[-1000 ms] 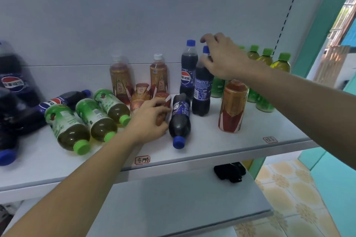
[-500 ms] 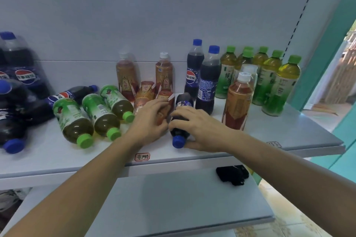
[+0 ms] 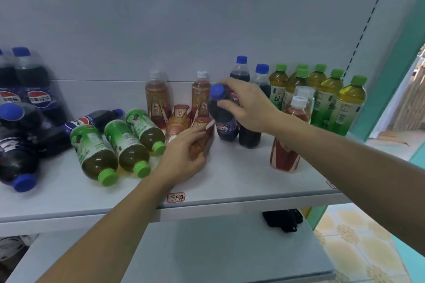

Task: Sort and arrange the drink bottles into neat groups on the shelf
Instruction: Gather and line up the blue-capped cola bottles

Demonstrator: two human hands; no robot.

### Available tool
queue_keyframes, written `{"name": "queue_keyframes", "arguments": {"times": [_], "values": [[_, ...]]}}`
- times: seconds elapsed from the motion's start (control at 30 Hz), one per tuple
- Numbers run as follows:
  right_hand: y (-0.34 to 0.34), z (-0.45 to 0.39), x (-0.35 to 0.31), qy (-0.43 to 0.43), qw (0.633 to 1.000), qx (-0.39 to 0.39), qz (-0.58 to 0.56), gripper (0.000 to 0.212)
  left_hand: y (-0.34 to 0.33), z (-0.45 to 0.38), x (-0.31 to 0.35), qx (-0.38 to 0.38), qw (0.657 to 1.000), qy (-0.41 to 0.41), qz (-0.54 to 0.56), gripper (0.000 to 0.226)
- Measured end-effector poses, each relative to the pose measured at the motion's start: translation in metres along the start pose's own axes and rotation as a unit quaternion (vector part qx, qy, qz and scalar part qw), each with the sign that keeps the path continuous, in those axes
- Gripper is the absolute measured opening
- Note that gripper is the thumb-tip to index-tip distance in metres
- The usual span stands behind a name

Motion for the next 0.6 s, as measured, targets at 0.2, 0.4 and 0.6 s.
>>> {"name": "queue_keyframes", "arguments": {"times": [0.2,0.4,0.6], "values": [[0.001,-0.029,0.013,-0.066,0.996,0.061,-0.013,0.039,-0.002,-0.002,-0.002,-0.003,1.0,0.011,-0.003,0.06],[0.005,-0.061,0.006,-0.125,0.969,0.003,0.213,0.034,-0.002,-0.002,0.0,-0.01,1.0,0.019,-0.009,0.061],[0.021,-0.091,0.018,-0.12,0.92,-0.081,0.363,0.027,-0.002,-0.002,0.003,-0.016,1.0,0.015,-0.015,0.063]]}}
Point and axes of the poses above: each hand's wrist, its own z-axis away from the middle knuckle, its own y-axis out of the back of the hand, x = y × z, the point moved 3 cm from there along -z, towards the middle knuckle, and after that the axes turned 15 degrees about -z, right-handed, at the moved point
